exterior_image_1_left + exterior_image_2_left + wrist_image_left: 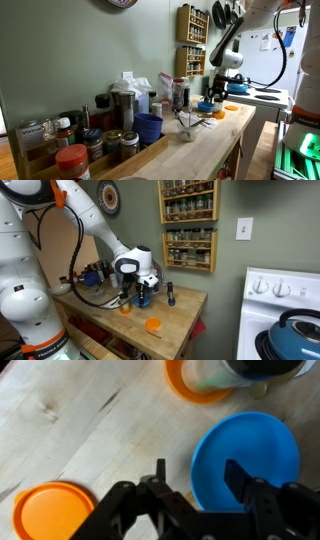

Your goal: Move the blue bowl backwards

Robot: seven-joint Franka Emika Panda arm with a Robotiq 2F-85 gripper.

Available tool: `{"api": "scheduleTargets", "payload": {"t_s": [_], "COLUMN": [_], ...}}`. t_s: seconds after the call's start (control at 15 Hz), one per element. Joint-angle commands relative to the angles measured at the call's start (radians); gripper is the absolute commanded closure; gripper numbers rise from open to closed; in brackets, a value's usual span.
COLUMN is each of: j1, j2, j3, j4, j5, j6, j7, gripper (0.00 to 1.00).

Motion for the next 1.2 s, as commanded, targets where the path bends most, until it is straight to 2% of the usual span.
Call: {"api": "scheduleTargets", "payload": {"t_s": [0.0,0.2,0.53,0.8,0.93,1.13], "j1": [0.003,-0.007,-0.026,-0.038,-0.043,-0.043], "j2": [0.045,0.061,0.081,0.089,0.091,0.085], "j3": [-0.005,-0.006,-0.010,-0.013,-0.014,-0.015], "j4": [0.030,0.047,0.062,0.070,0.071,0.070], "j5": [0.089,0.122,0.135,0.130,0.128,0.115], "j6": [0.011,0.001,-0.014,-0.021,-0.022,-0.025], "j7": [-0.125,-0.193,-0.278,-0.317,-0.332,-0.341], "gripper": [0.39,0.45,0.88,0.92,0.98,0.99]}}
